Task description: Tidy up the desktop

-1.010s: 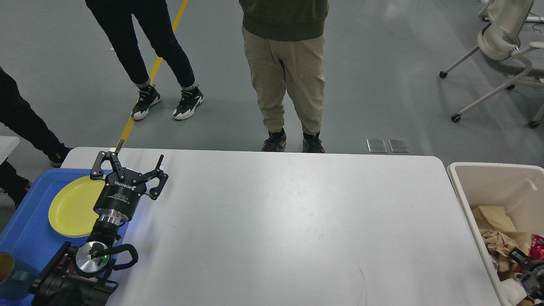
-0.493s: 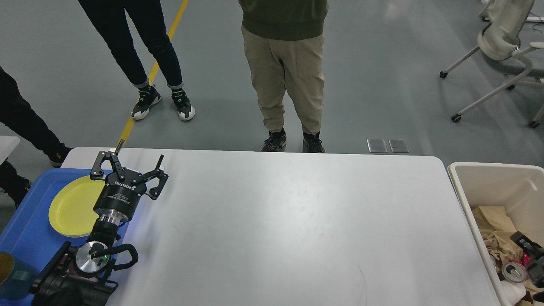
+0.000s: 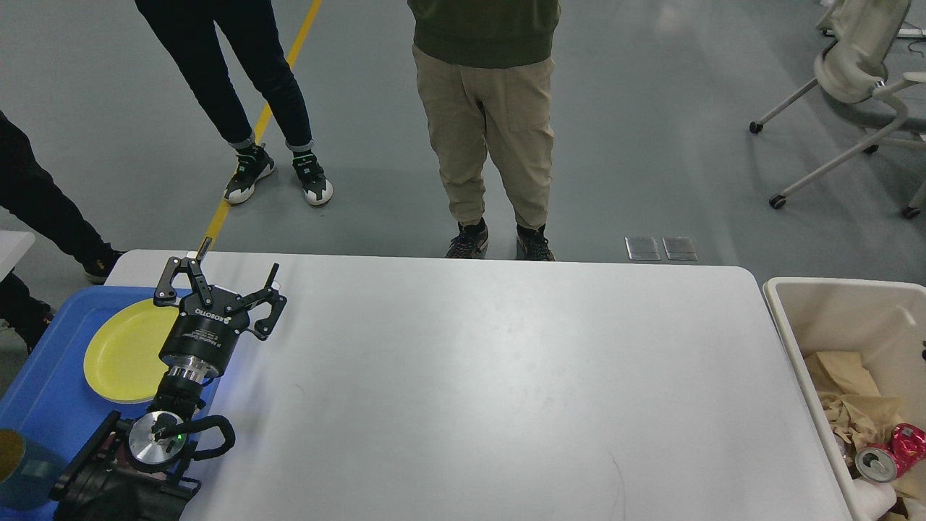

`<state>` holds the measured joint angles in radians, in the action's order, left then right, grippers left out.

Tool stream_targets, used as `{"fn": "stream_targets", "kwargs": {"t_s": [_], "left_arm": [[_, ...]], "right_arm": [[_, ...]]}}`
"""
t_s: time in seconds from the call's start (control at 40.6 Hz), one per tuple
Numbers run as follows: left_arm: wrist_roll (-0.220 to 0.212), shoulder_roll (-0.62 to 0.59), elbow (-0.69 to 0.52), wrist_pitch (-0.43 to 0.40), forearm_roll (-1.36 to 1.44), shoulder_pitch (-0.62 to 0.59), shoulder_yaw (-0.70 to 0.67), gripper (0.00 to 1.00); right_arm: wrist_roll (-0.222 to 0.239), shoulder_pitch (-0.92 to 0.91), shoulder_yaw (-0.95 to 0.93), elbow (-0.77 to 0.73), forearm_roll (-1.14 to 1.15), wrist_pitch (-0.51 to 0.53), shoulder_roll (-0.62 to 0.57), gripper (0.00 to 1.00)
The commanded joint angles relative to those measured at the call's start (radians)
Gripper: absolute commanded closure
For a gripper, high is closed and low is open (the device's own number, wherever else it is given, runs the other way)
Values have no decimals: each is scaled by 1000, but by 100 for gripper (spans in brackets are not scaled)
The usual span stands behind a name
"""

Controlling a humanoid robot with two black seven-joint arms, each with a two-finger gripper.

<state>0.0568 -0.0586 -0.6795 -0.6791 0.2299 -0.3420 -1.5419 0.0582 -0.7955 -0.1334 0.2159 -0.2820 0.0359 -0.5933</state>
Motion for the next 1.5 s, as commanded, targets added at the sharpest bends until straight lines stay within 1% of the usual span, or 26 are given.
{"fn": "stream_targets", "kwargs": {"t_s": [0.0,0.123,0.172,0.246,0.296,0.345,0.419,0.444,0.517,0.616,0.665,0.69,0.739,0.838,0.961,1.035,1.134,1.232,1.38,1.479], "left_arm": [[0,0,0,0,0,0,0,4],[0,0,0,0,0,0,0,4],[0,0,0,0,0,0,0,4],[0,0,0,0,0,0,0,4],[0,0,0,0,0,0,0,4],[0,0,0,0,0,0,0,4],[0,0,0,0,0,0,0,4],[0,0,-2,0,0,0,0,4],[0,0,0,0,0,0,0,4],[0,0,0,0,0,0,0,4],[0,0,0,0,0,0,0,4],[0,0,0,0,0,0,0,4],[0,0,0,0,0,0,0,4],[0,0,0,0,0,0,0,4],[0,0,0,0,0,0,0,4],[0,0,0,0,0,0,0,4],[0,0,0,0,0,0,0,4],[0,0,0,0,0,0,0,4],[0,0,0,0,0,0,0,4],[0,0,-2,0,0,0,0,4]], "right_arm": [[-1,7,-417,184,1,4,-43,0],[0,116,-705,321,17,10,-28,0],[-1,175,-812,403,23,39,-7,0],[-1,220,-888,457,84,90,6,0],[-11,245,-934,476,166,110,26,0],[-37,263,-992,485,260,117,70,0],[-87,303,-1095,494,400,124,159,0],[-116,339,-1162,505,490,125,205,0],[-155,392,-1259,543,619,127,274,0],[-211,439,-1298,571,672,127,345,0],[-253,458,-1305,582,679,127,371,0],[-291,473,-1307,582,684,125,385,0],[-327,484,-1306,582,684,124,394,0],[-365,513,-1301,577,682,125,405,0],[-390,532,-1301,571,670,145,405,0],[-402,533,-1304,551,662,206,403,0],[-403,533,-1304,520,662,260,400,0],[-406,532,-1305,465,662,335,400,0],[-434,529,-1298,427,662,355,403,0],[-436,529,-1299,438,658,355,406,0]]}}
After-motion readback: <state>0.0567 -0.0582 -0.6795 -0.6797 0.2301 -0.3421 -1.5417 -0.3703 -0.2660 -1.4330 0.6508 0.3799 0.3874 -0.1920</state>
